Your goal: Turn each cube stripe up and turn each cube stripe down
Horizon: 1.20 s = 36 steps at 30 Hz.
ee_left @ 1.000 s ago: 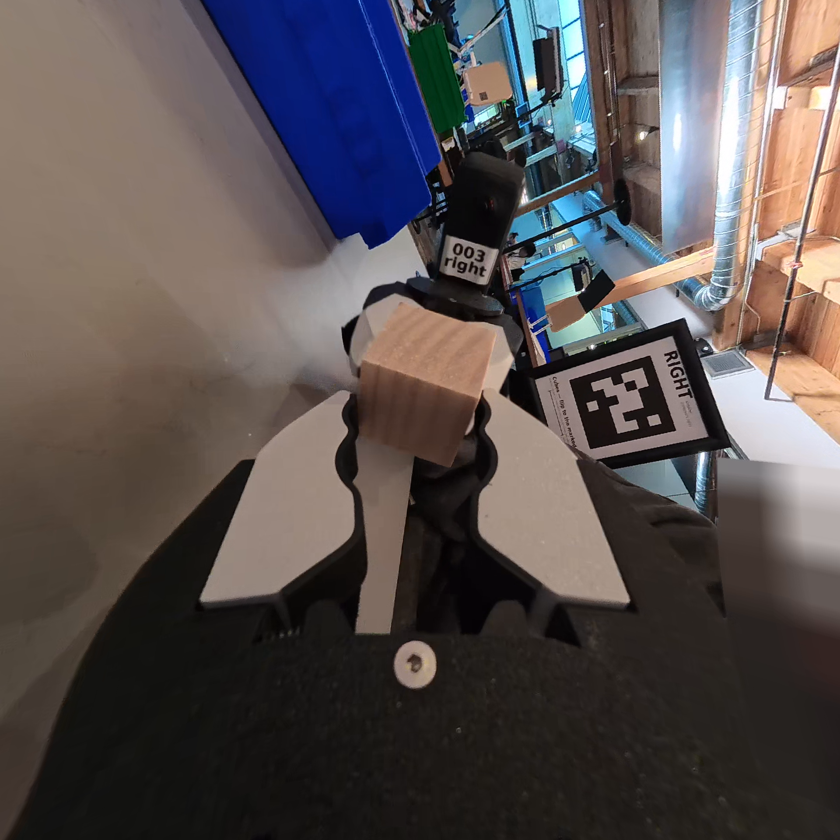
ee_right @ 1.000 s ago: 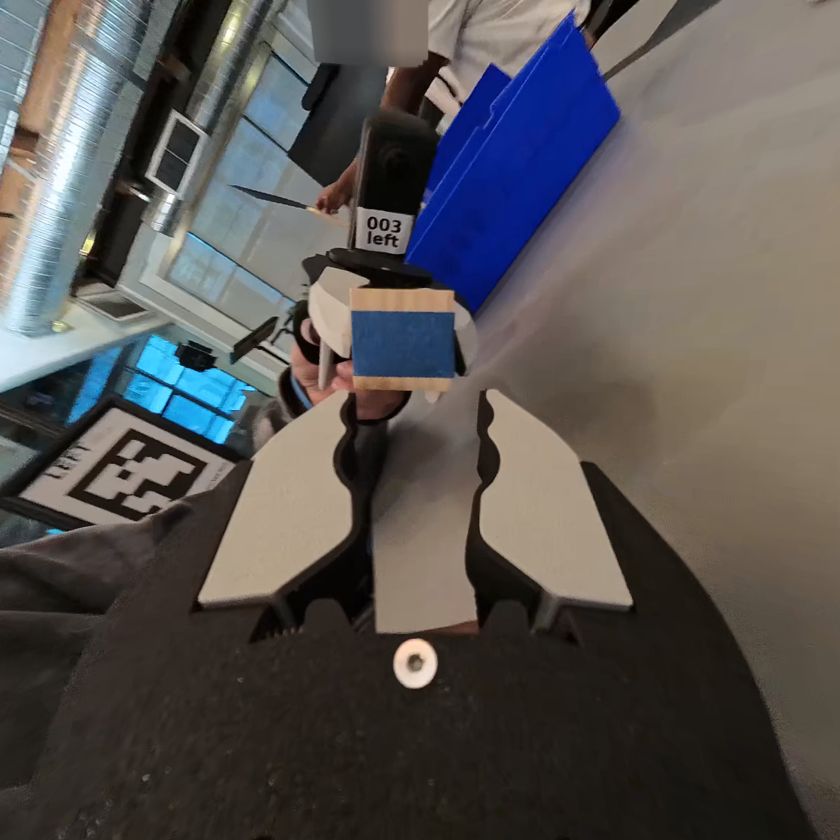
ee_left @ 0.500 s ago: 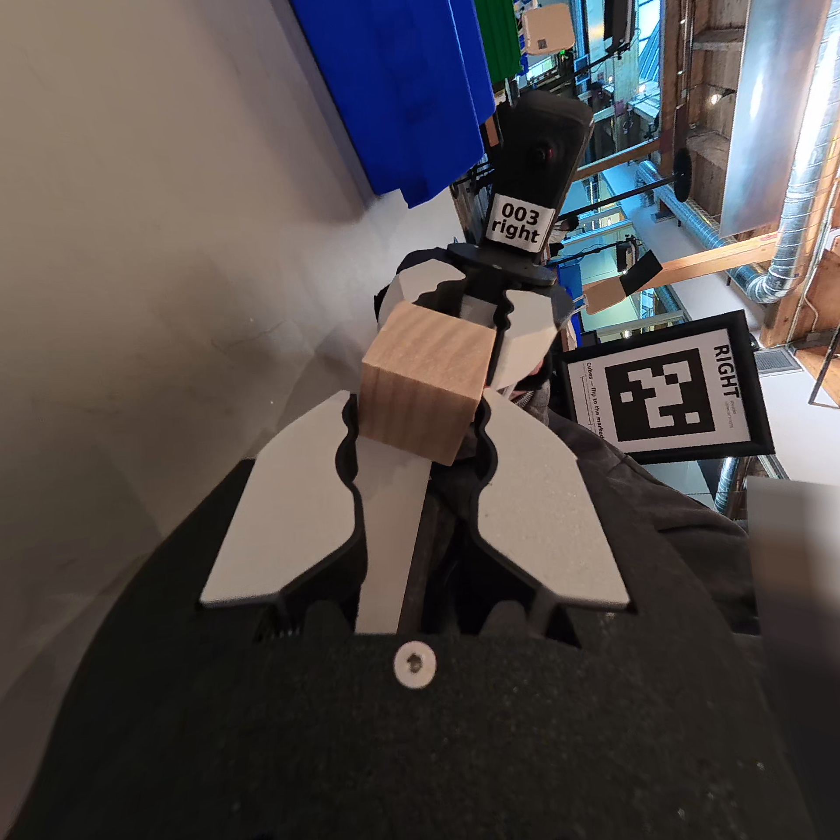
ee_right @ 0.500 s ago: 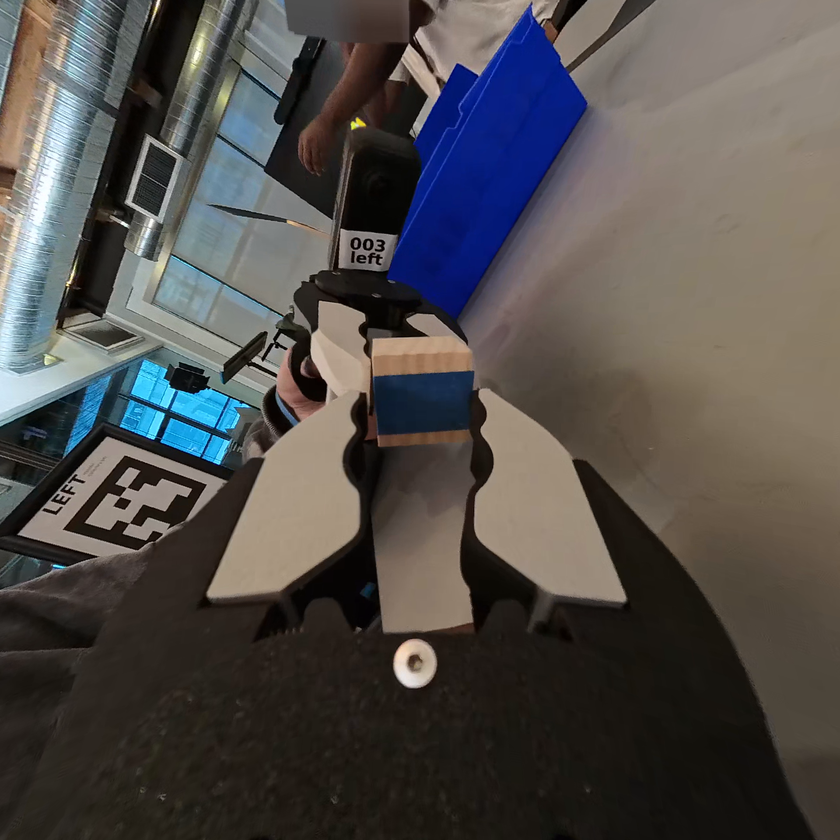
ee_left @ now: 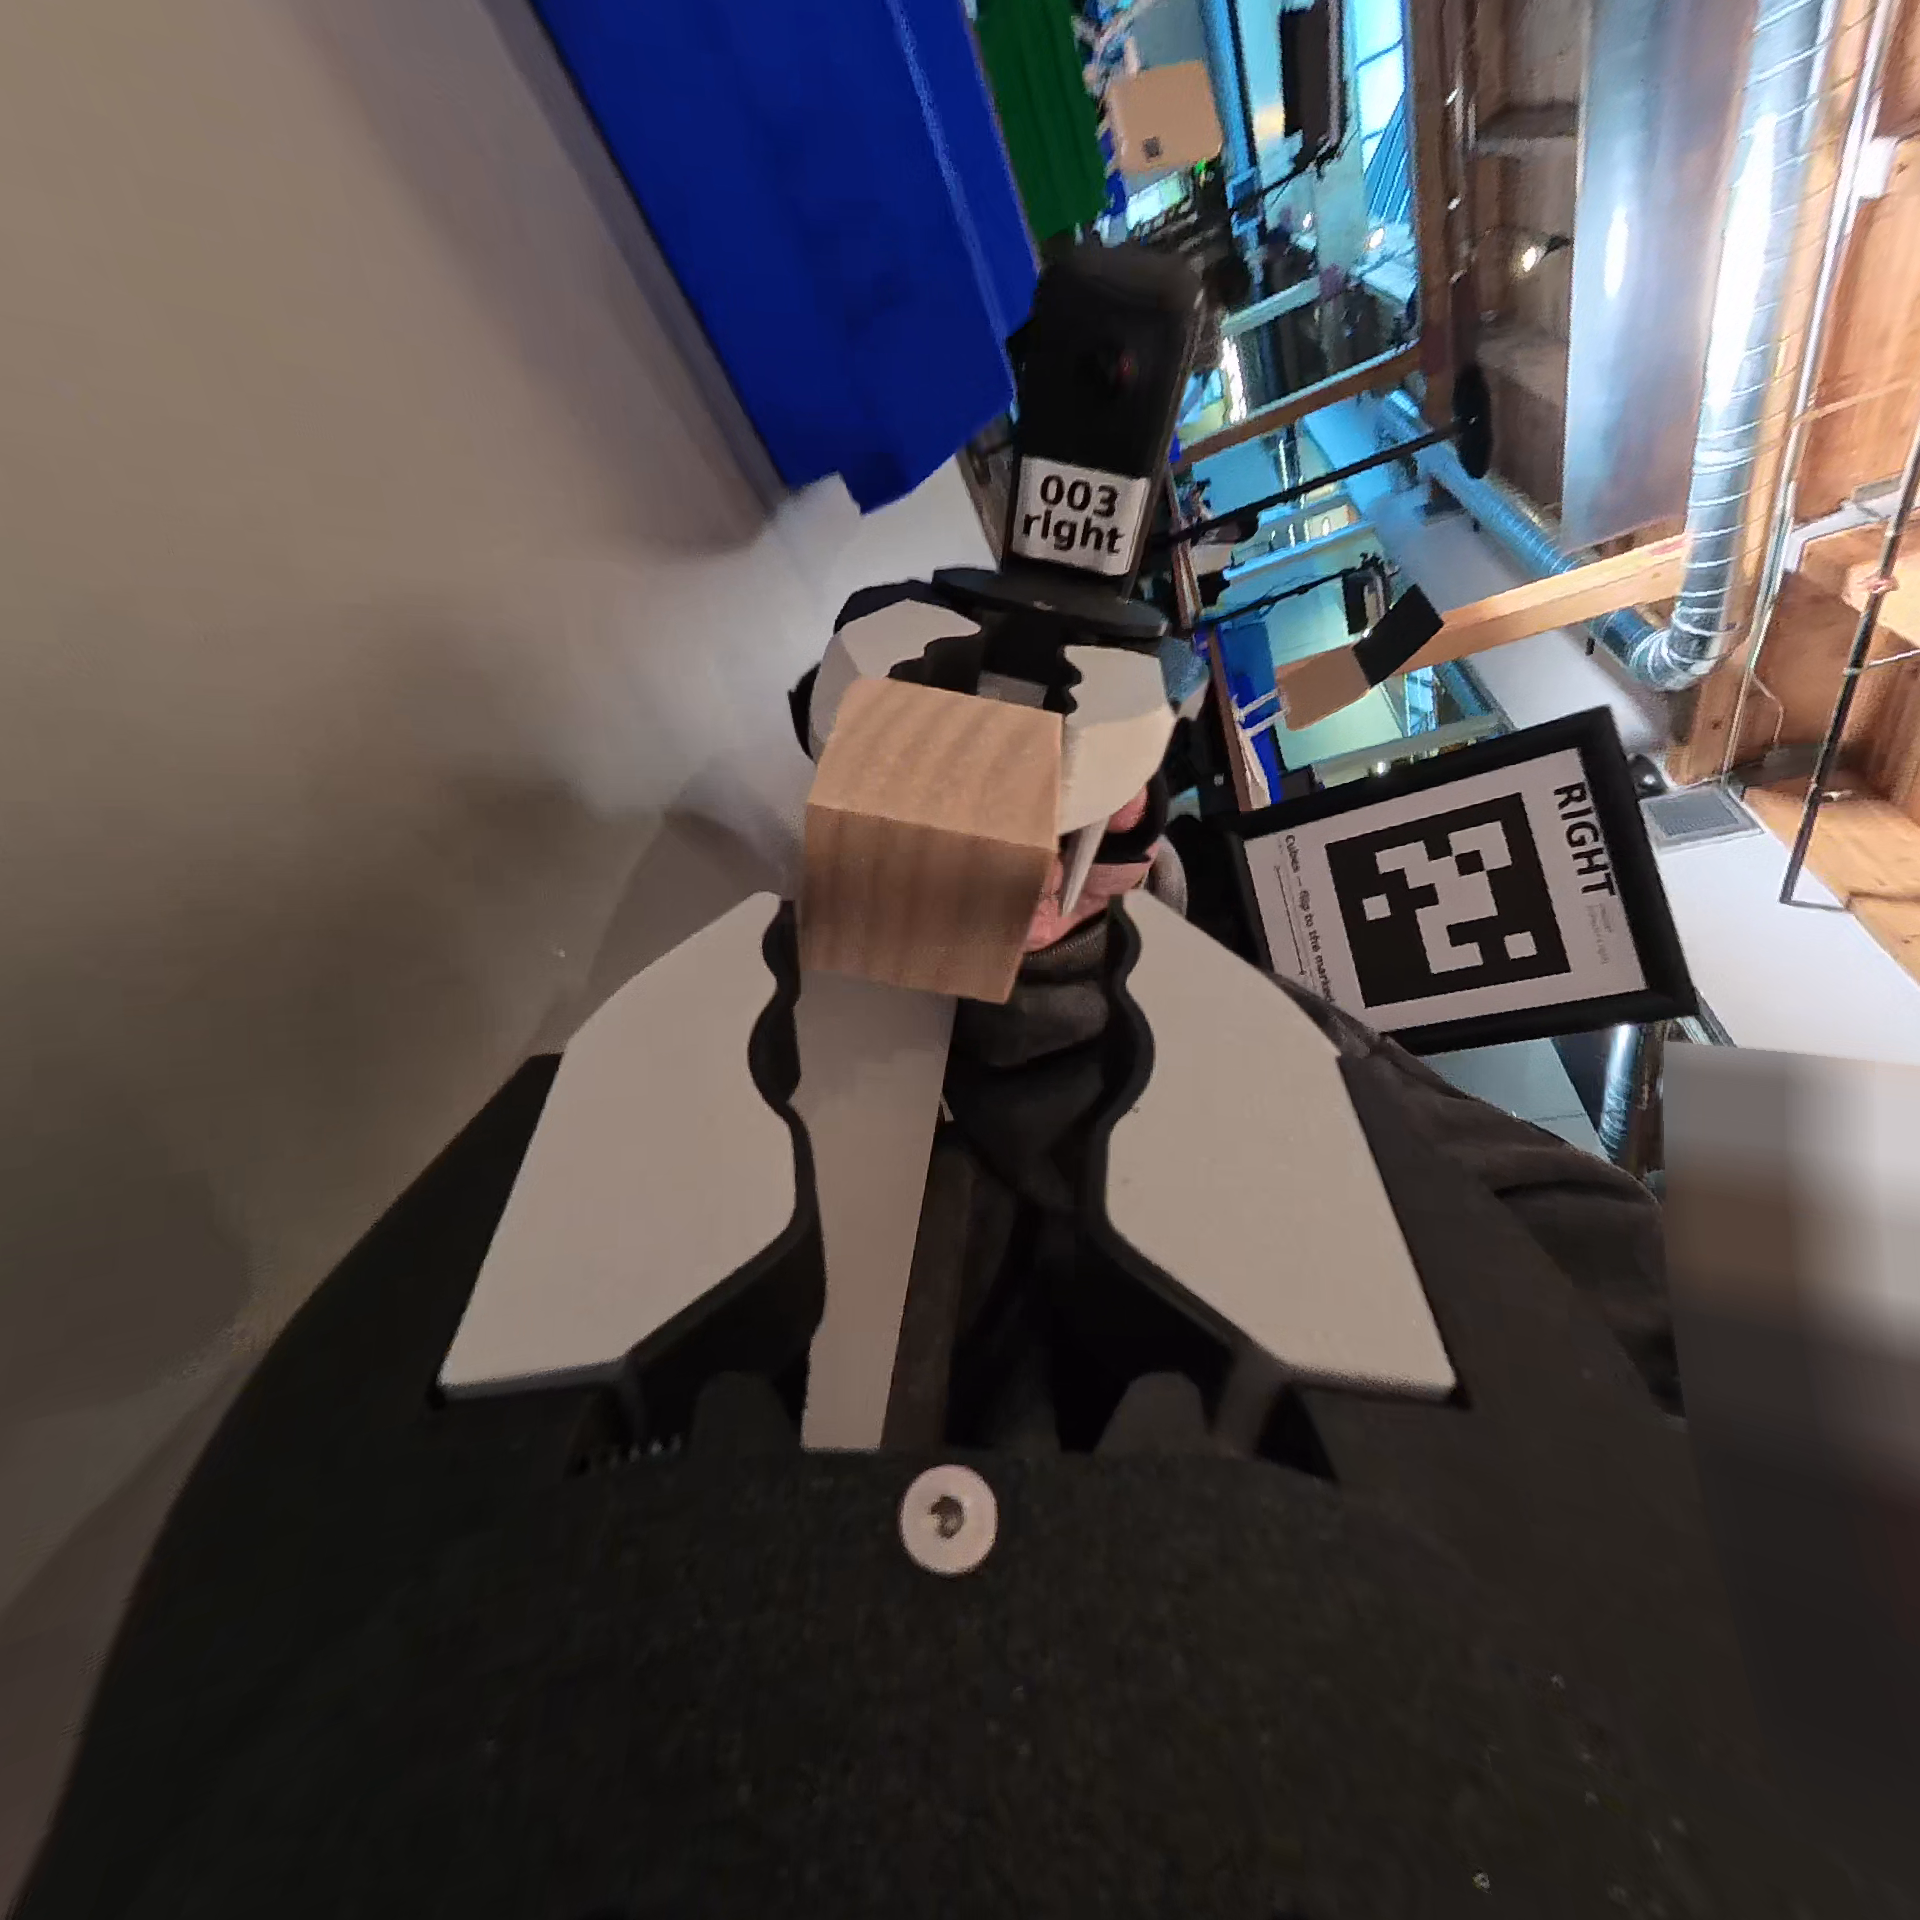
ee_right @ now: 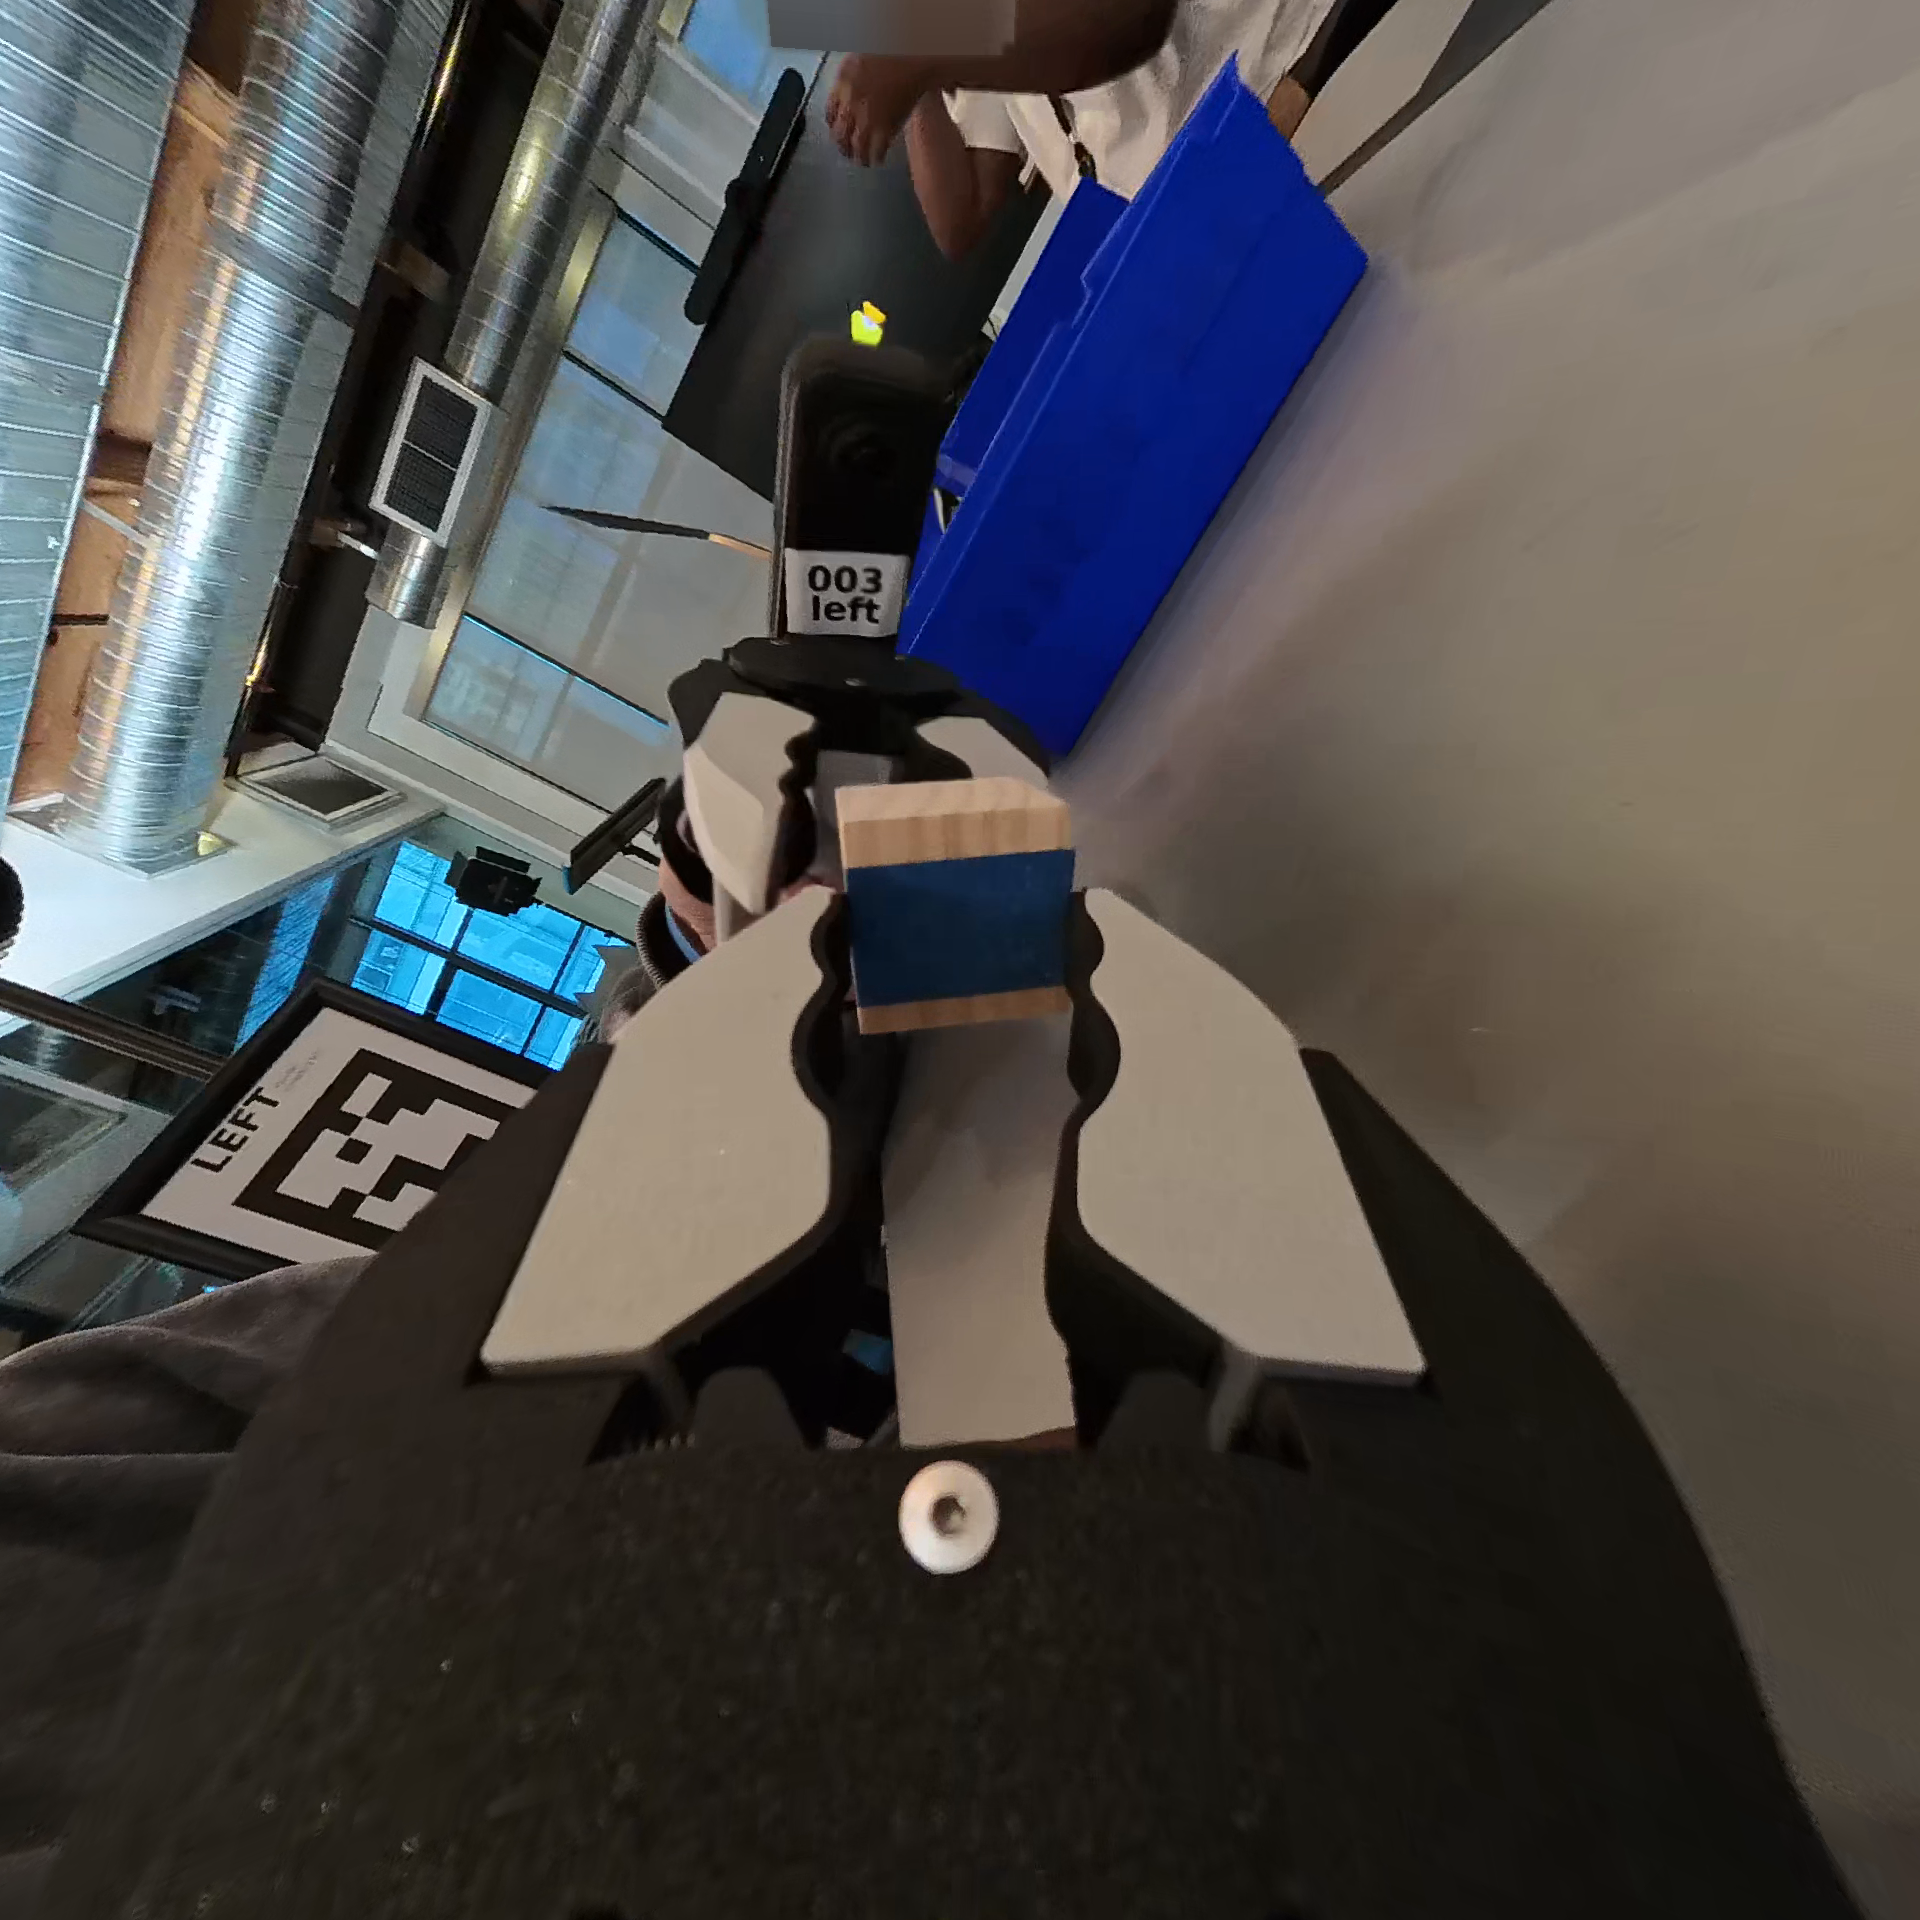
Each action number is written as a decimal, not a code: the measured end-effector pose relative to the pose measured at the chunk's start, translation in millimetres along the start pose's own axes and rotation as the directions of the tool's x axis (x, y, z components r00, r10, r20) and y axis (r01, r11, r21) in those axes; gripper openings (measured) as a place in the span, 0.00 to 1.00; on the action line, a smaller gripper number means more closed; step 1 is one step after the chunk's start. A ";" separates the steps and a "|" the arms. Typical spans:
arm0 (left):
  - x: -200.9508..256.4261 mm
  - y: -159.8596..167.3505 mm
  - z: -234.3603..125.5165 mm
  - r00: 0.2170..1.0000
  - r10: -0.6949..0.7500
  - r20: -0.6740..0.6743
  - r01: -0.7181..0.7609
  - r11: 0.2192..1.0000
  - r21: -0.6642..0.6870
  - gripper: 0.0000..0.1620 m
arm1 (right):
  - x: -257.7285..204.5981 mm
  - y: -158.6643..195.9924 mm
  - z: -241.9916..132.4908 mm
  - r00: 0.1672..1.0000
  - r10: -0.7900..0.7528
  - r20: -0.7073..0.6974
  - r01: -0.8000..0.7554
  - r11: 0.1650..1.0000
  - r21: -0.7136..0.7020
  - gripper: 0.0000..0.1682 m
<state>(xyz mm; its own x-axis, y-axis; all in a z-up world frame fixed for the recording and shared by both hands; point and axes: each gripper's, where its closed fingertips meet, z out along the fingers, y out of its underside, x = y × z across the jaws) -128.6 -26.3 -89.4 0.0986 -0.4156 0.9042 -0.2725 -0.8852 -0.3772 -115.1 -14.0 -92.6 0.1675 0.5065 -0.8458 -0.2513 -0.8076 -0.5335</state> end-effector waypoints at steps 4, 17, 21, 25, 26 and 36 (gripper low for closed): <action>-2.6 -20.4 -20.1 0.995 0.086 0.055 -0.092 0.988 0.126 0.39 | -2.6 -13.2 -11.0 0.999 -0.040 -0.034 0.042 0.998 0.044 0.24; -32.8 -59.5 -58.2 0.560 0.427 0.710 -0.735 0.652 0.187 0.40 | -44.7 -118.0 -147.8 0.663 -0.373 -0.649 0.501 0.865 0.015 0.24; -27.7 -59.7 -52.4 0.606 0.431 0.669 -0.715 0.663 0.221 0.40 | -21.3 -153.8 -229.3 0.452 -0.265 -0.852 0.442 0.896 -0.044 0.24; -31.0 -59.7 -49.1 0.629 0.430 0.647 -0.702 0.673 0.235 0.40 | 38.1 -154.7 -263.2 0.320 -0.215 -0.923 0.210 0.966 -0.152 0.24; -30.2 -60.8 -48.4 0.634 0.432 0.641 -0.702 0.670 0.242 0.40 | 54.6 -150.4 -264.6 0.299 -0.215 -0.930 0.145 0.973 -0.179 0.24; -36.0 -58.8 -46.2 0.653 0.429 0.624 -0.681 0.693 0.236 0.39 | 133.3 -108.4 -251.8 0.155 -0.297 -0.942 -0.163 0.933 -0.321 0.24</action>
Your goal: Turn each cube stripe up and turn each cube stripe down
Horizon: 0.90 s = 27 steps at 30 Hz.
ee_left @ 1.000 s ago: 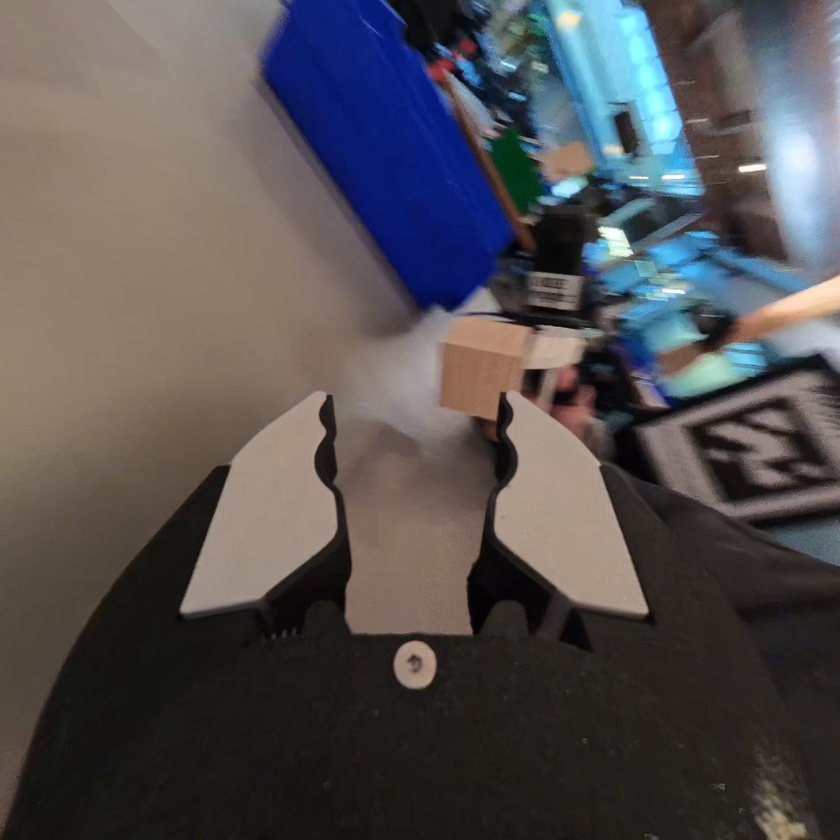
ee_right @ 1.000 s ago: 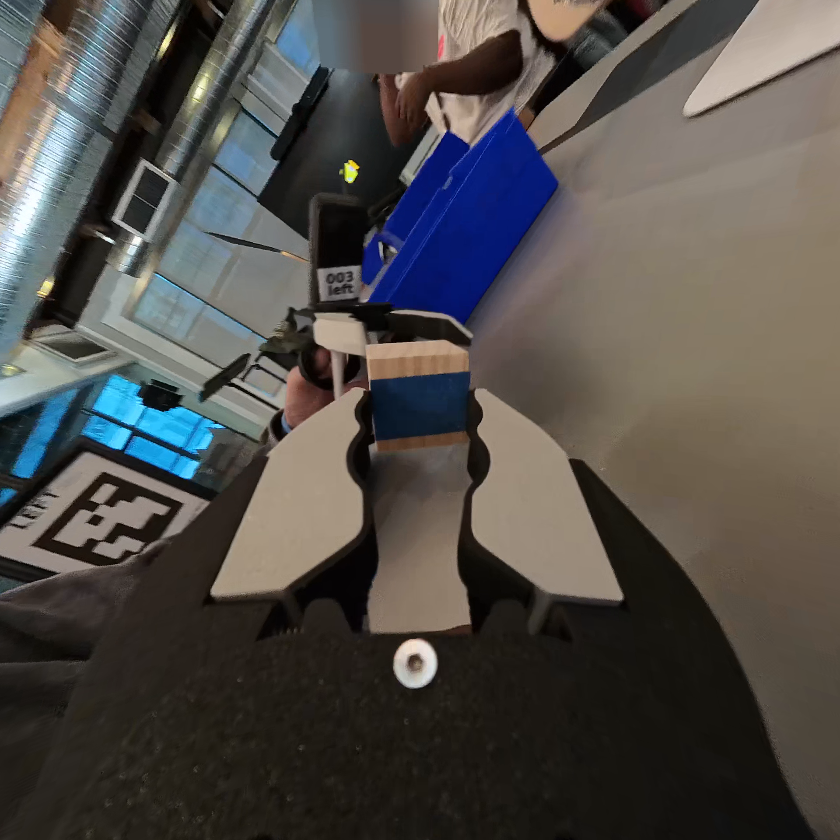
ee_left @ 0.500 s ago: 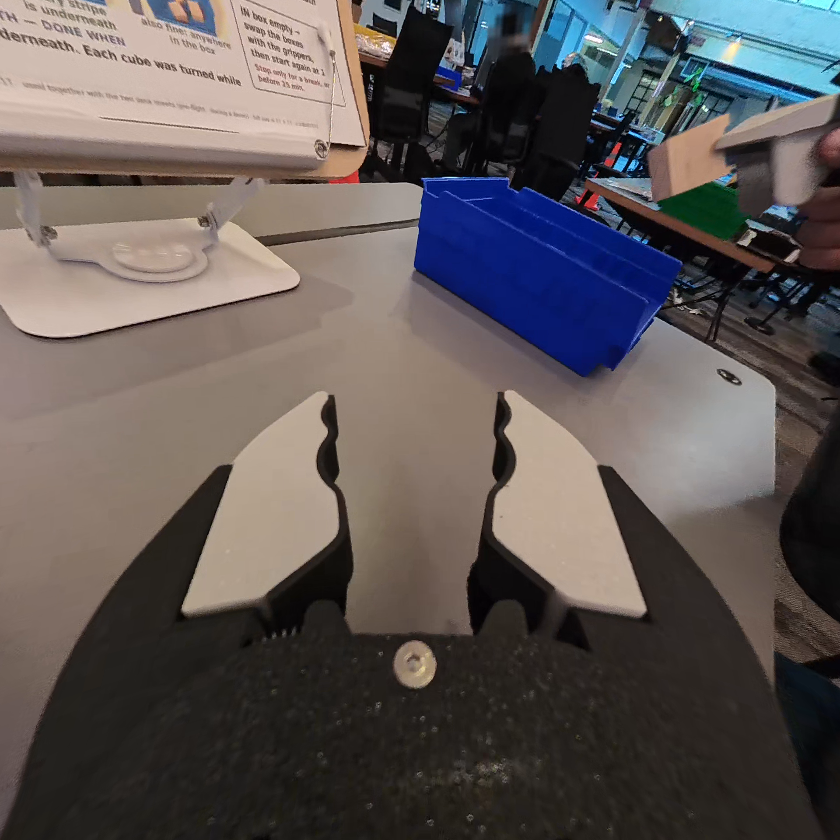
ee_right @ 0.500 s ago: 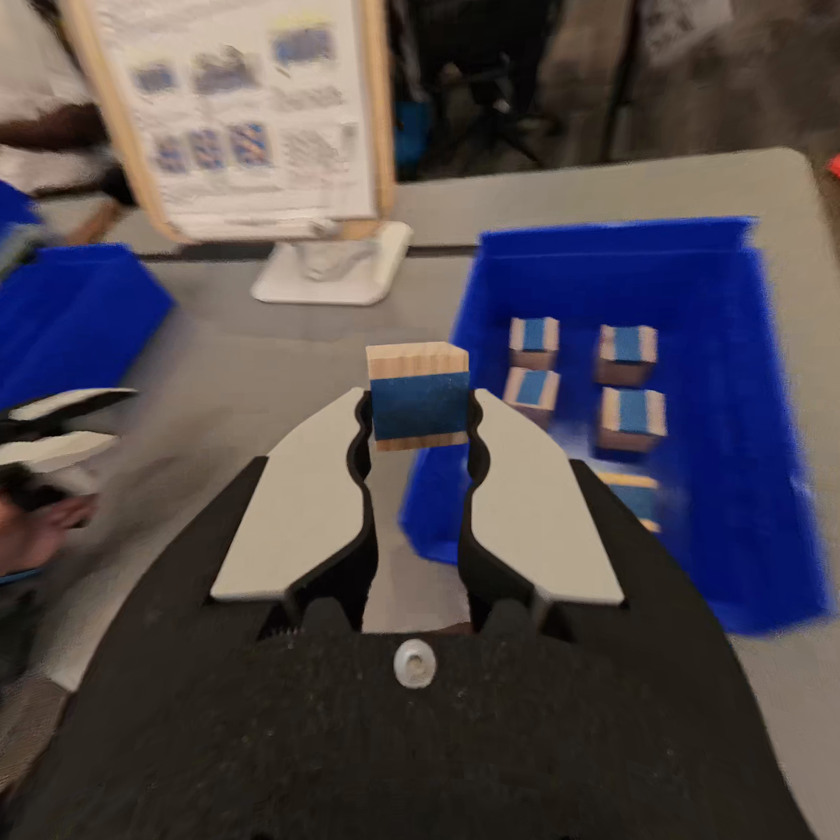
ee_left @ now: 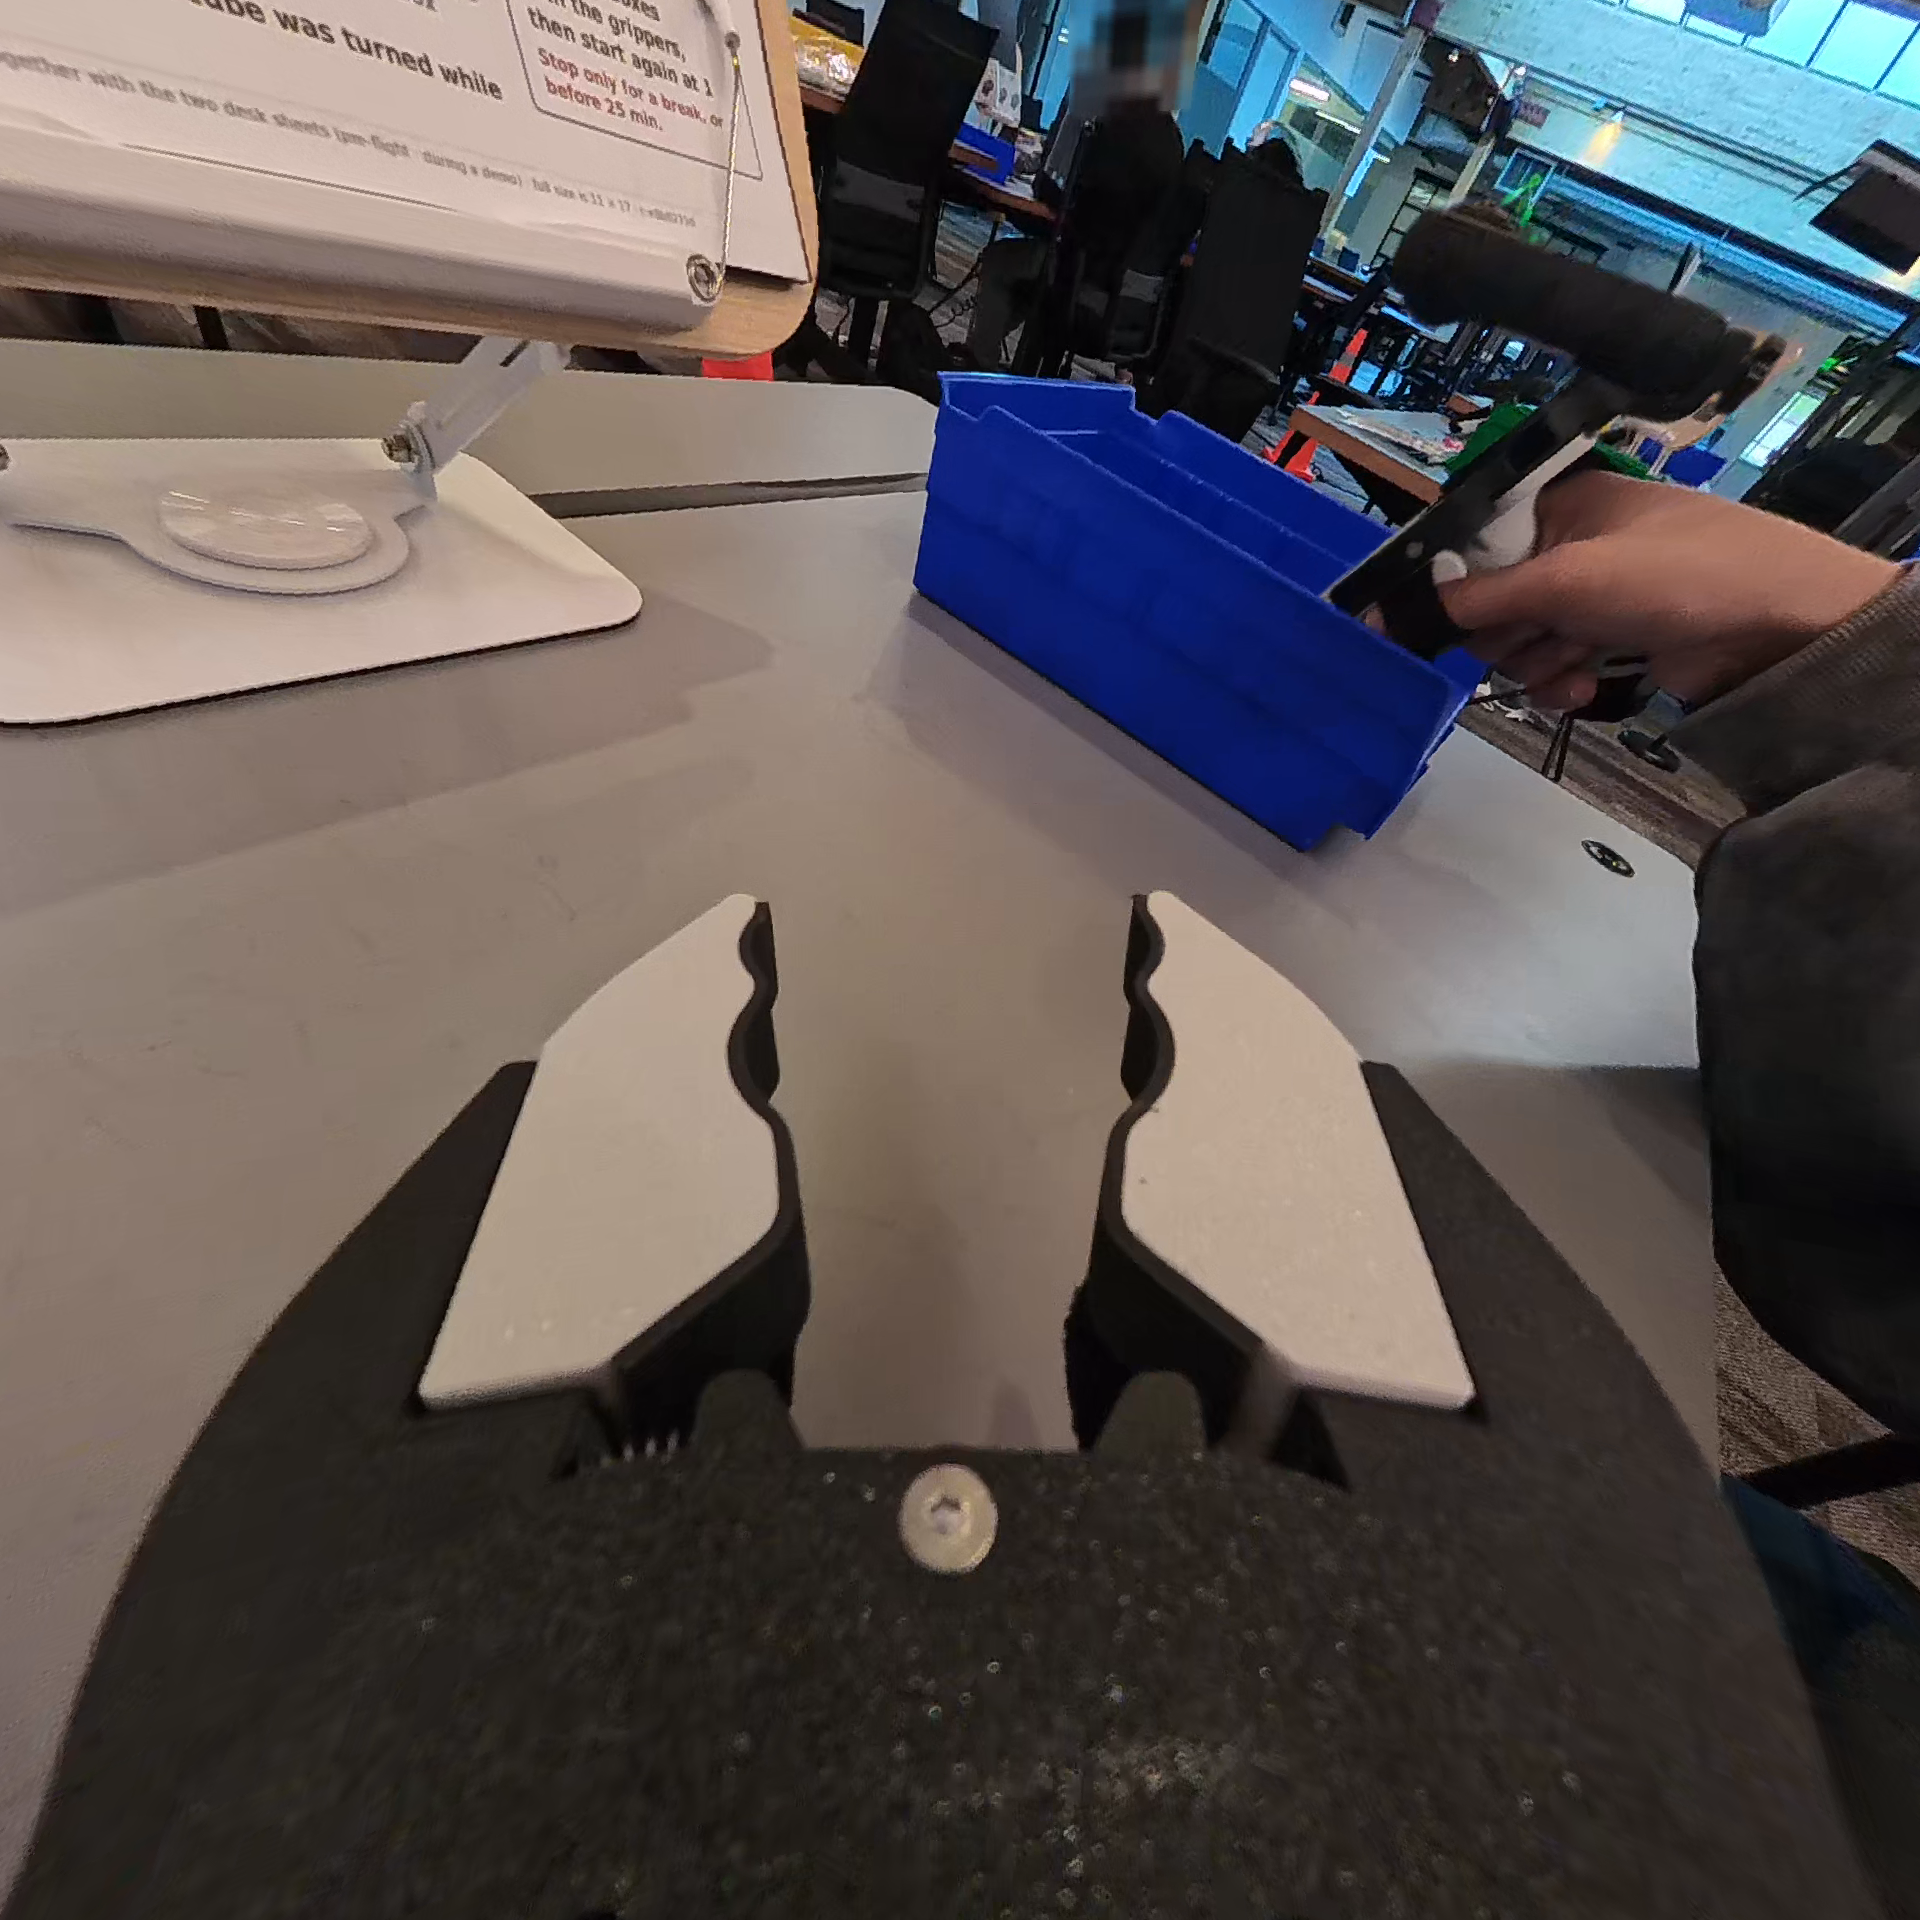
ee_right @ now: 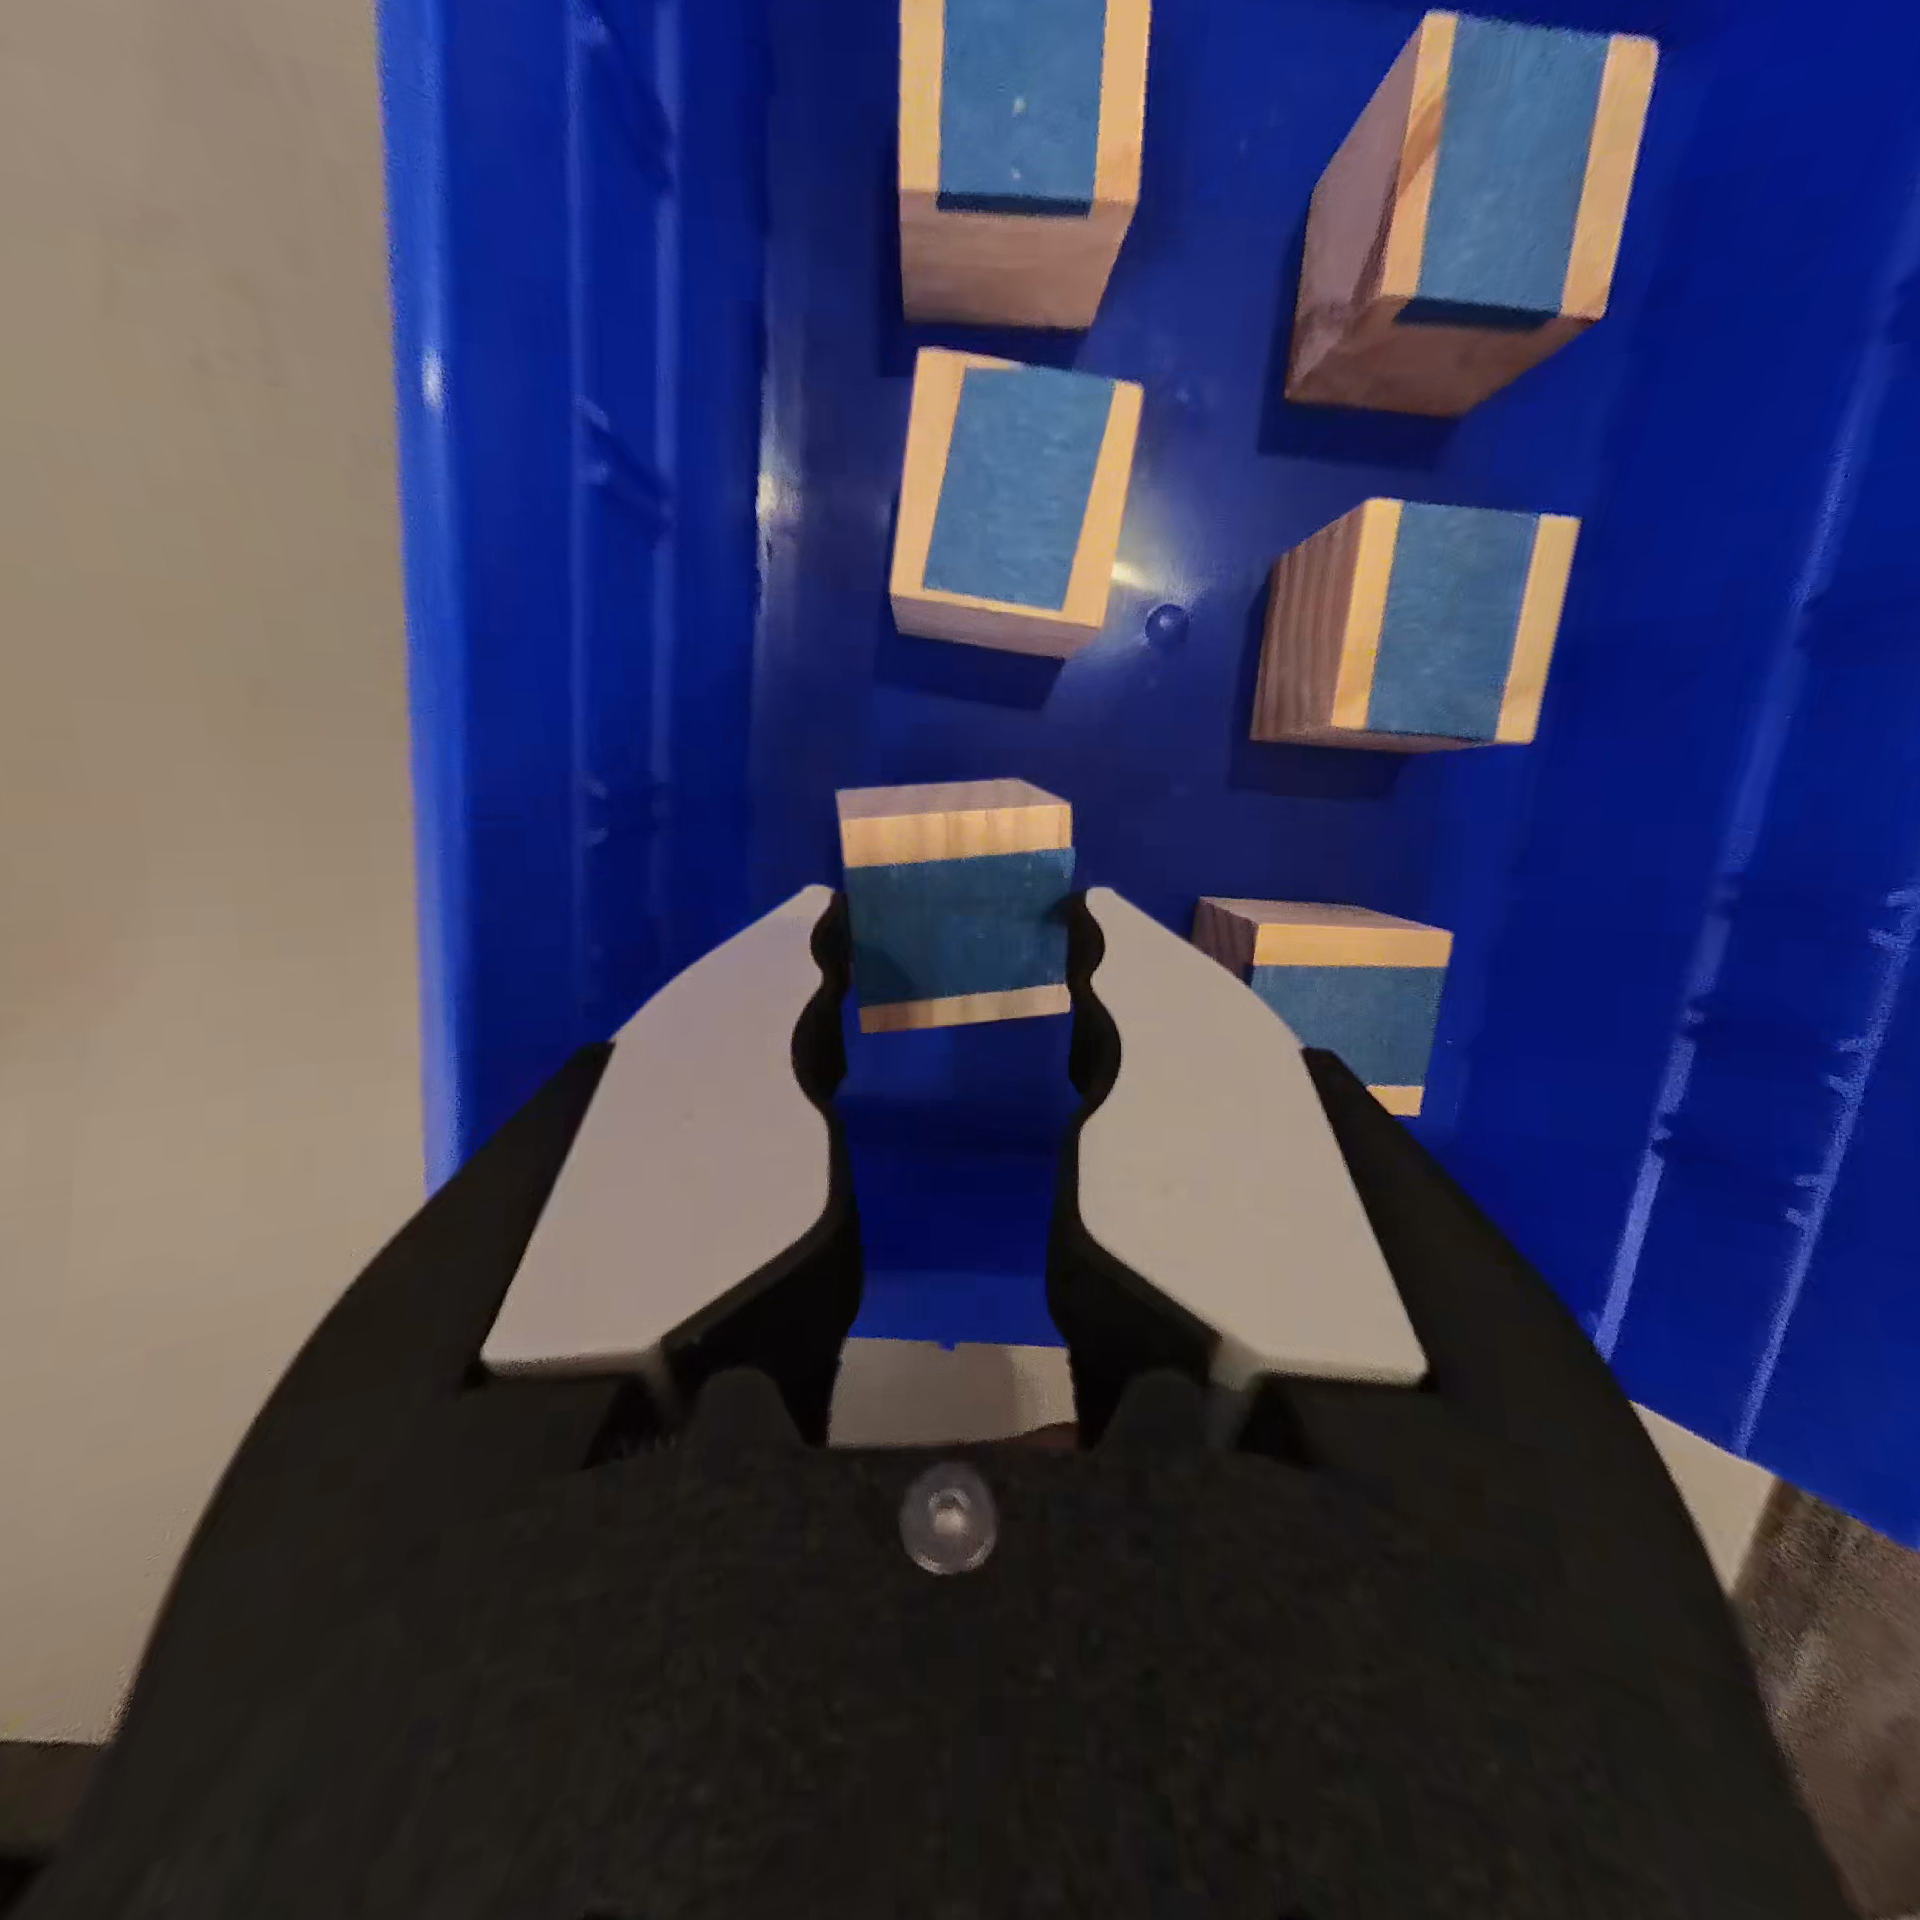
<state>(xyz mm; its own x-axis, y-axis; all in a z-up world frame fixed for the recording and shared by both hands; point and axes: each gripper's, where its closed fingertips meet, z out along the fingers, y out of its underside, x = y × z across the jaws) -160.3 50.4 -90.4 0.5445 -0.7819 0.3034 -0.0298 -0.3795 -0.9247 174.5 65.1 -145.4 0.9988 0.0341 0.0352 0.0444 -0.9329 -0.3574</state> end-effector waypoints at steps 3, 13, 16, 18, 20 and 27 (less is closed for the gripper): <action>-2.1 2.6 -2.1 1.000 -0.009 0.000 0.009 1.000 -0.007 0.39 | 3.9 5.3 5.7 0.999 0.002 -0.038 -0.003 0.999 -0.039 0.24; -1.3 2.1 -10.5 1.000 0.002 0.025 -0.002 1.000 -0.024 0.43 | -6.7 -25.6 -59.8 0.999 -0.001 0.052 -0.011 0.970 0.243 0.29; -0.7 -5.7 -28.3 0.997 0.020 0.081 -0.020 1.000 0.002 0.44 | -43.2 -47.5 -141.8 0.984 -0.138 0.115 0.043 0.801 0.597 0.29; -0.4 -9.9 -43.9 0.991 0.027 0.128 -0.030 0.999 0.024 0.45 | -92.0 -42.2 -185.8 0.938 -0.290 0.192 0.023 0.603 0.798 0.29; -1.3 -12.1 -60.4 0.981 0.046 0.191 -0.056 0.997 0.046 0.47 | -141.6 -18.0 -201.3 0.870 -0.415 0.268 -0.050 0.466 0.884 0.29; -0.5 5.3 -91.0 0.928 0.085 0.364 -0.114 0.992 0.060 0.50 | -228.5 49.7 -137.2 0.798 -0.532 0.283 -0.109 0.335 0.936 0.27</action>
